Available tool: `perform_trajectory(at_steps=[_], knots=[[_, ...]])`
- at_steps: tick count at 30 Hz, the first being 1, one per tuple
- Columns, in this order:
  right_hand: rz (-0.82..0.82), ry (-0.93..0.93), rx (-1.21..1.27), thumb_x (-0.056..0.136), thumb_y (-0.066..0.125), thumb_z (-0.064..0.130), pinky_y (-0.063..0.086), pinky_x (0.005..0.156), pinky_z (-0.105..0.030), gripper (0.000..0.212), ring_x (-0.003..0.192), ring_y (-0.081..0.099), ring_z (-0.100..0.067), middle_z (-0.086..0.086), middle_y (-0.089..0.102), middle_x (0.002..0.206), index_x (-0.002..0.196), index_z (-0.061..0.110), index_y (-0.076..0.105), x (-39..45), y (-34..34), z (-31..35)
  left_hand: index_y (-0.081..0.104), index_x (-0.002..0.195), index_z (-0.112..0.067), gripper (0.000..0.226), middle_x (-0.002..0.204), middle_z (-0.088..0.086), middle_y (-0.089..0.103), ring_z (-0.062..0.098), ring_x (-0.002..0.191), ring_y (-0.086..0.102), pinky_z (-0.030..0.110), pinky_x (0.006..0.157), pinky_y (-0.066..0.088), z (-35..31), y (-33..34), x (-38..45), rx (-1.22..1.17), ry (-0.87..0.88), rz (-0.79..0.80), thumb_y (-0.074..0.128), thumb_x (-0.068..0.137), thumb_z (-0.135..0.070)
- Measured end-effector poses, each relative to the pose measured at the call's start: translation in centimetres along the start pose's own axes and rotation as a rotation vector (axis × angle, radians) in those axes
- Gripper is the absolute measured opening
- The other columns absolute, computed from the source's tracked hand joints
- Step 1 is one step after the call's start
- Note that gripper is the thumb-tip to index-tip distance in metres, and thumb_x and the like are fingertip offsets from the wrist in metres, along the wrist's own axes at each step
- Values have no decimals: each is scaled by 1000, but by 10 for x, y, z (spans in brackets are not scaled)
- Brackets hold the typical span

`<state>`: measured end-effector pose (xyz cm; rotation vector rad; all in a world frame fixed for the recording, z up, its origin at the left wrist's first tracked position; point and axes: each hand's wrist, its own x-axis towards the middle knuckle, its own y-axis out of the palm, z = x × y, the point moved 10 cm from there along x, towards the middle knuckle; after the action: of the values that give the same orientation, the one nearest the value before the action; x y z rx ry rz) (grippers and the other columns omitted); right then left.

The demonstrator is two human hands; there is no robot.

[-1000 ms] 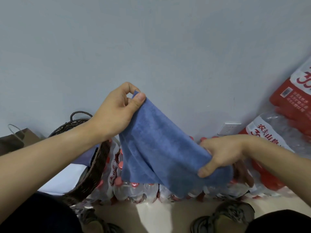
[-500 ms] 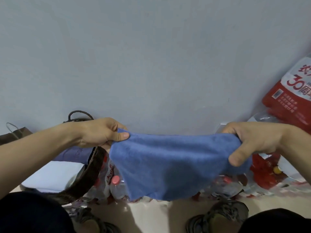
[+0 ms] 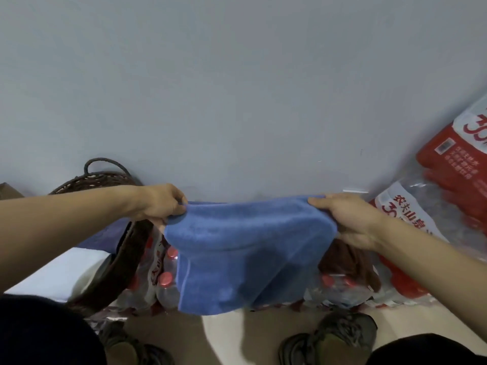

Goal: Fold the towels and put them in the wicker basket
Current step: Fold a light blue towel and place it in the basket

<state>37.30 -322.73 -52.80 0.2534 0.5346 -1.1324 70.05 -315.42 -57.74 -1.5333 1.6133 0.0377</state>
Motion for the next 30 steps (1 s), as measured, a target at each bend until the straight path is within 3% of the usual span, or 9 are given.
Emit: perform_trajectory(at_steps=[2,5,7,10,13,16,19,22,30], knots=[[-67,-11,75,98,55,16,56,83,-40,28,99,70,-29,-19,71,111,116,-2,67,9,4,4,60,97,-4,16,76,19,60,29,53,64,36,55,60,1,-3,16,11,-17,-26,44,98,-3],[-108,-32,72,98,55,21,55,52,-24,25,66,72,-16,-10,76,82,99,2,72,25,10,7,59,103,-2,18,79,24,65,31,53,63,39,56,59,-7,-16,40,57,24,-116,42,96,-1],[-131,-18,24,97,57,21,52,46,-23,26,58,70,-15,-8,75,75,88,4,73,37,13,0,62,100,-4,18,92,29,69,36,65,66,47,67,60,-9,-21,54,92,31,-137,45,94,-2],[-174,1,-42,95,58,15,50,42,-23,24,51,67,-15,-8,72,66,79,3,72,56,14,-10,67,93,-12,20,82,16,71,26,57,65,40,65,60,-3,-15,71,207,-17,-106,50,91,-2],[-202,11,-95,92,60,10,50,49,-29,19,57,64,-24,-17,69,72,78,0,69,76,12,-20,70,102,-5,24,77,16,65,23,51,54,30,49,50,11,-2,85,252,-66,-93,49,91,0],[-260,-7,-241,92,65,16,44,50,-30,28,54,54,-20,-12,58,62,65,9,61,100,4,-30,72,104,-1,22,94,18,71,30,70,65,34,63,54,23,1,95,312,-82,-126,53,92,-5],[-302,-18,-477,93,66,23,41,52,-32,26,59,49,-22,-13,52,65,72,9,59,127,-7,-36,71,103,1,23,104,20,71,34,85,67,39,77,57,31,-9,104,303,-70,-206,55,92,-9],[-249,-21,-694,92,65,19,53,66,-40,22,69,59,-27,-16,62,74,79,2,65,153,-10,-49,71,105,1,23,107,19,69,34,97,65,39,84,55,38,-11,114,309,-61,-255,55,91,-9],[-255,-37,-1044,99,51,29,47,82,-34,24,97,62,-35,-18,69,102,88,11,62,179,-6,-64,62,107,-4,19,106,20,67,36,99,61,33,79,45,46,-8,124,318,20,-391,51,94,-12]])
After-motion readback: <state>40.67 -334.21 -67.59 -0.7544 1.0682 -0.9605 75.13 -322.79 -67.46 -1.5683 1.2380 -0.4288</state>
